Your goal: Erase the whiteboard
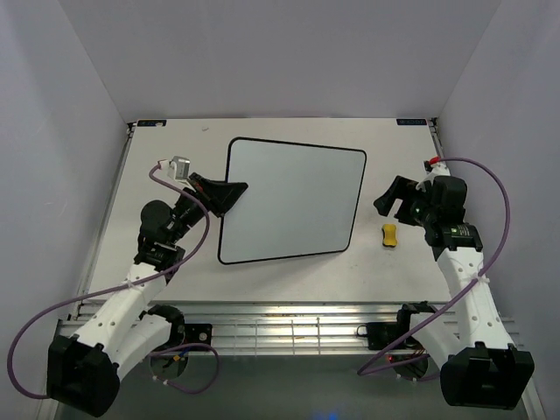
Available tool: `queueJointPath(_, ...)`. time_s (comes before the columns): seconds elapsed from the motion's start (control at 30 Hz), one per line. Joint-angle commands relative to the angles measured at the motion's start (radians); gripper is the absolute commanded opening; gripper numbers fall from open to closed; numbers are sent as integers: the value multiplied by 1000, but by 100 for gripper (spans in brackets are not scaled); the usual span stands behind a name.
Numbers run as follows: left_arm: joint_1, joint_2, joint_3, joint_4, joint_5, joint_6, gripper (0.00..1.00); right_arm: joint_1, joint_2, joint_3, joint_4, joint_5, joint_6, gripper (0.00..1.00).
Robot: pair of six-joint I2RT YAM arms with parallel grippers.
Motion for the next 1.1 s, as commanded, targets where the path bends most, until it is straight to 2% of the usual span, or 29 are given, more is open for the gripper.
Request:
queueJointPath(0.0, 0, 32, 20, 434, -24, -2, 0, -1, -42, -17, 51, -82, 10, 90)
queueJointPath(0.03, 0, 122, 10, 570, -33, 7, 0, -1, -71, -44, 81, -76, 21, 90)
queueJointPath(0.1, 3, 152, 22, 623, -13, 8, 0, -1, -89, -55, 100, -66, 27, 90)
queueJointPath(0.33, 21, 394, 161, 742, 59, -9, 0, 1, -98, -80, 109, -74, 22, 90)
queueJointPath(0.43, 67, 472, 206, 772, 88, -18, 0, -1, -100, -84, 118, -91, 24, 90)
queueJointPath(0.5, 126, 536, 246, 827, 144, -77, 0, 1, -102, -89, 123, -99, 27, 90)
queueJointPath(0.67, 212, 643, 315, 884, 243, -139, 0, 2, -95, -93, 129, -106, 28, 90)
queueJointPath(0.87, 250, 756, 355, 981, 369, -202, 0, 2, -86, -93, 134, -115, 28, 90)
queueJointPath(1.07, 278, 798, 344, 1048, 404, -239, 0, 4, -80, -98, 138, -122, 27, 90)
